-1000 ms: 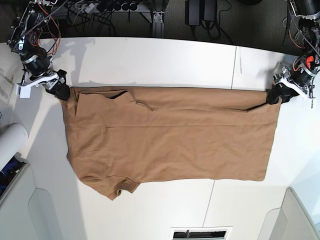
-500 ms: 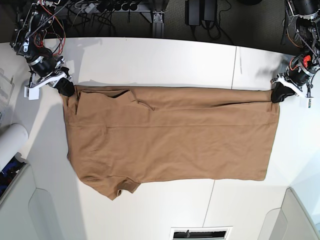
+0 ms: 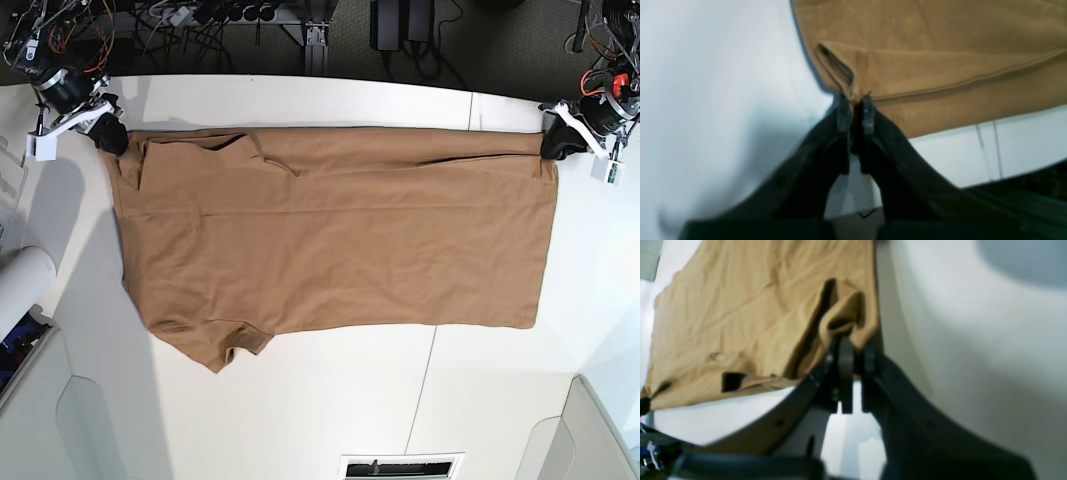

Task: Layout the t-shirt on the table in an organized manner, then fold the t-shirt properly
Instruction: 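Release the fold and grasp the shirt's hem edge with both grippers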

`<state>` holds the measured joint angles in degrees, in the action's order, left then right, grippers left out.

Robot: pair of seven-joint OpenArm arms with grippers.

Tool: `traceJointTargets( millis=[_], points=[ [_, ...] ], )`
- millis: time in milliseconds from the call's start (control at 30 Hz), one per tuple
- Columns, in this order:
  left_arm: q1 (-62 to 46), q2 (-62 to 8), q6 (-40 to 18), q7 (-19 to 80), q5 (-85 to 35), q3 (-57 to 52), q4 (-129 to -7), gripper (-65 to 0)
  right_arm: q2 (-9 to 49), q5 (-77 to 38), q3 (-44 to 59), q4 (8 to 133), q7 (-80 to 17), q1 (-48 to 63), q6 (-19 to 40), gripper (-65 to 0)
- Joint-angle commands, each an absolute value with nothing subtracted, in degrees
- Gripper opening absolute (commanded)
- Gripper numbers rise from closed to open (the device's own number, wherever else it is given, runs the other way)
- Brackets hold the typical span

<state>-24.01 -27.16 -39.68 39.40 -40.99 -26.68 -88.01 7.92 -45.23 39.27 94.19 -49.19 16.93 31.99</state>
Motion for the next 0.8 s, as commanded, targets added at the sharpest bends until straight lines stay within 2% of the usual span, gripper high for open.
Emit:
traceJointTargets(
  millis=[0,367,467,533,667,700,767],
  points=[
    [-24.4,-28.3,-40.0,39.0,-41.5,-27.1,-89.5,-65.0,8.9,-46.4,39.7,95.4,-48.7,17.3,32.4,-65.0],
    [-26.1,-28.3,-40.0,40.1,-41.8,-27.1,-90.5,-64.3,8.9,-47.2,39.7,95.4,-48.5,20.4,32.4,-65.0],
    [-26.0,-28.3,-40.0,40.1,-42.9,-27.1,-90.5,-47.0,8.9,-47.2,39.7,95.4,-48.7,20.3,32.4,-65.0],
    [-26.0,-28.3,-40.0,40.2,-43.5,-27.1,-90.5,-40.1,8.9,-47.2,39.7,95.4,-48.6,20.3,32.4,-65.0],
    [-26.0,-28.3,-40.0,42.5,-43.7,-27.4,-90.5,-39.5,8.9,-47.2,39.7,95.4,-47.7,20.3,32.4,-42.2],
    [-26.0,-28.3,-40.0,43.2,-44.6,-27.9,-90.5,-39.5,9.0,-47.2,39.7,95.4,-47.3,20.3,32.4,-38.9],
    [-26.0,-28.3,-40.0,44.1,-47.3,-29.7,-90.5,-39.5,9.7,-47.2,39.7,95.4,-47.1,20.0,32.4,-37.1]
  ],
)
